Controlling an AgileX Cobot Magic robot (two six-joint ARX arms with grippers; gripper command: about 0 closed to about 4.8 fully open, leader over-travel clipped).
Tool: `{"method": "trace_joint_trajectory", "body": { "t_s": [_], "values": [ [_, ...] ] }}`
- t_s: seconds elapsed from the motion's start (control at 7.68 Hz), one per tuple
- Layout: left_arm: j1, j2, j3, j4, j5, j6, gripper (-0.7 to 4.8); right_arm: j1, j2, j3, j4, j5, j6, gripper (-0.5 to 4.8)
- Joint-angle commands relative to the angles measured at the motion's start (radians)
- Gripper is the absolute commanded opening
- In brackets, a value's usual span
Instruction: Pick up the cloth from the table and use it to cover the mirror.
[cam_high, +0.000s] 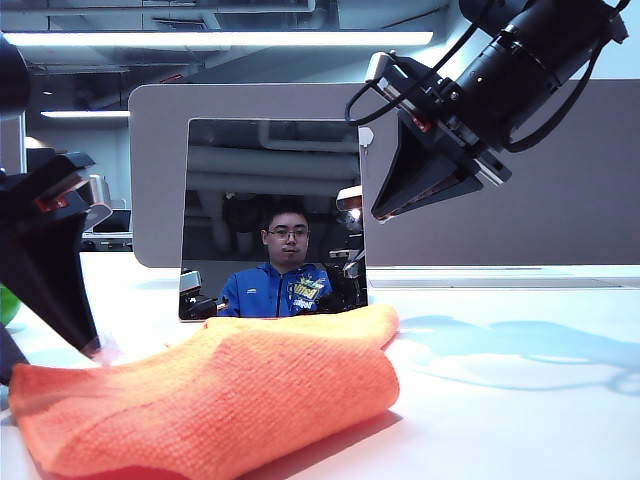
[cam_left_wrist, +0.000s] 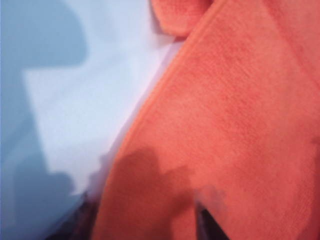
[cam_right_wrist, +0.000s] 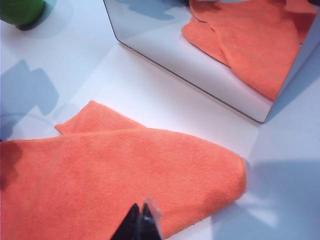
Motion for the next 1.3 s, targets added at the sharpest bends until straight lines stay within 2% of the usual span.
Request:
{"method": "trace_joint_trajectory", "body": {
  "t_s": [0.13, 0.26, 0.39, 0.52, 0.65, 1.04, 1.3],
  "values": [
    [0.000, -0.001, 0.000, -0.006, -0.050, 0.004, 1.89, 0.002, -0.005, 0.004, 0.009, -0.002, -0.004, -0.01],
    [0.000, 0.000, 0.000, 0.029, -0.071, 0.004, 1.60, 0.002, -0.005, 0.004, 0.006, -0.002, -0.005, -0.02],
    [0.000, 0.001, 0.000, 0.032, -0.069, 0.004, 1.05, 0.002, -0.005, 0.004, 0.006, -0.002, -0.004, -0.01],
    [0.000, 0.006, -0.002, -0.009, -0.066, 0.005, 1.11, 0.002, -0.005, 0.004, 0.006, -0.002, -0.004, -0.01],
    [0.000, 0.006, -0.002, -0.006, -0.071, 0.005, 0.05, 0.002, -0.005, 0.004, 0.006, -0.002, -0.004, -0.01],
    [0.000, 0.006, -0.002, 0.034, -0.069, 0.013, -0.06, 0.002, -0.005, 0.004, 0.006, -0.002, -0.005, -0.01],
    [0.000, -0.003, 0.000, 0.151, 0.052, 0.011, -0.06, 0.002, -0.005, 0.004, 0.010, 0.010, -0.010, -0.01]
  ]
}}
